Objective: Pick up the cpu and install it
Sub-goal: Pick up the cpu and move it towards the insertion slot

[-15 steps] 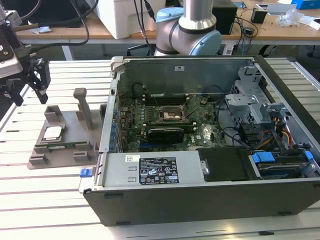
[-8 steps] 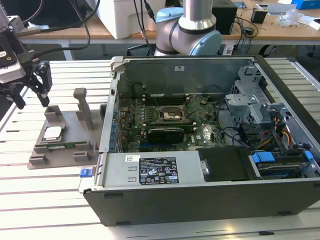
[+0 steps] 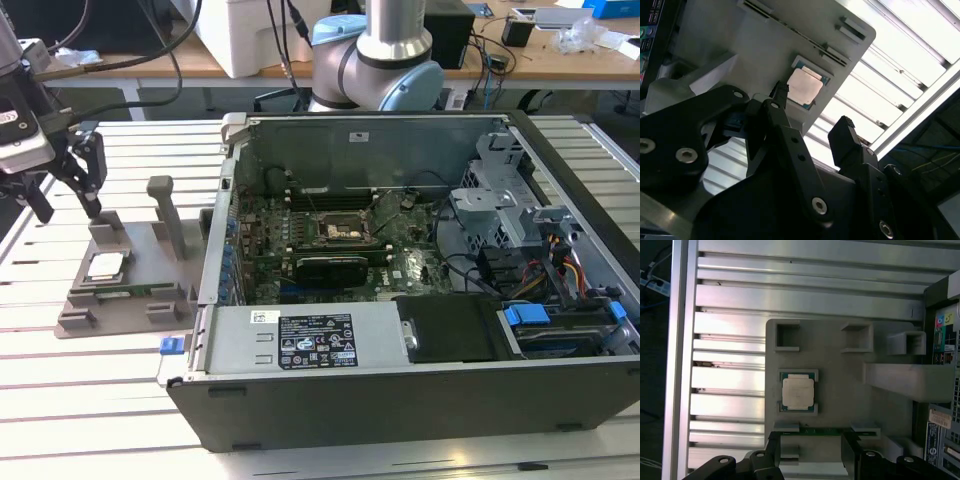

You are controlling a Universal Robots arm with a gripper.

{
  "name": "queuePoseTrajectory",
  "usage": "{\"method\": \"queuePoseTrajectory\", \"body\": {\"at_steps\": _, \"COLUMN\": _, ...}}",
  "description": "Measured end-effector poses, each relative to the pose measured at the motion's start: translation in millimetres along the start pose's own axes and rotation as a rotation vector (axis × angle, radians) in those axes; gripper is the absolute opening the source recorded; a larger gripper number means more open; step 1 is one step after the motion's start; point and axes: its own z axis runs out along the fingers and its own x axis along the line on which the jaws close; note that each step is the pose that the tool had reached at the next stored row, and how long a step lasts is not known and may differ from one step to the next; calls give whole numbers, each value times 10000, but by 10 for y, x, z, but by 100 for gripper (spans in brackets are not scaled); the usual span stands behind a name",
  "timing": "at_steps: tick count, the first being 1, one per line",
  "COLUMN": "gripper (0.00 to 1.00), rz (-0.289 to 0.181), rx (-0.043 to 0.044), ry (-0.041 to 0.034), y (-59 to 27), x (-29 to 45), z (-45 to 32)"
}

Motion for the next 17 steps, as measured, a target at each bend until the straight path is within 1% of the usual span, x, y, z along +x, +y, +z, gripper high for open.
{"method": "queuePoseTrajectory", "body": {"at_steps": 3, "gripper": 60, "rz": 0, "rx": 0, "ry": 0, "y": 0, "x": 1, "z": 27}}
{"method": "queuePoseTrajectory", "body": {"at_steps": 17, "gripper": 60, "rz": 0, "rx": 0, "ry": 1, "y": 3, "x": 4, "z": 213}}
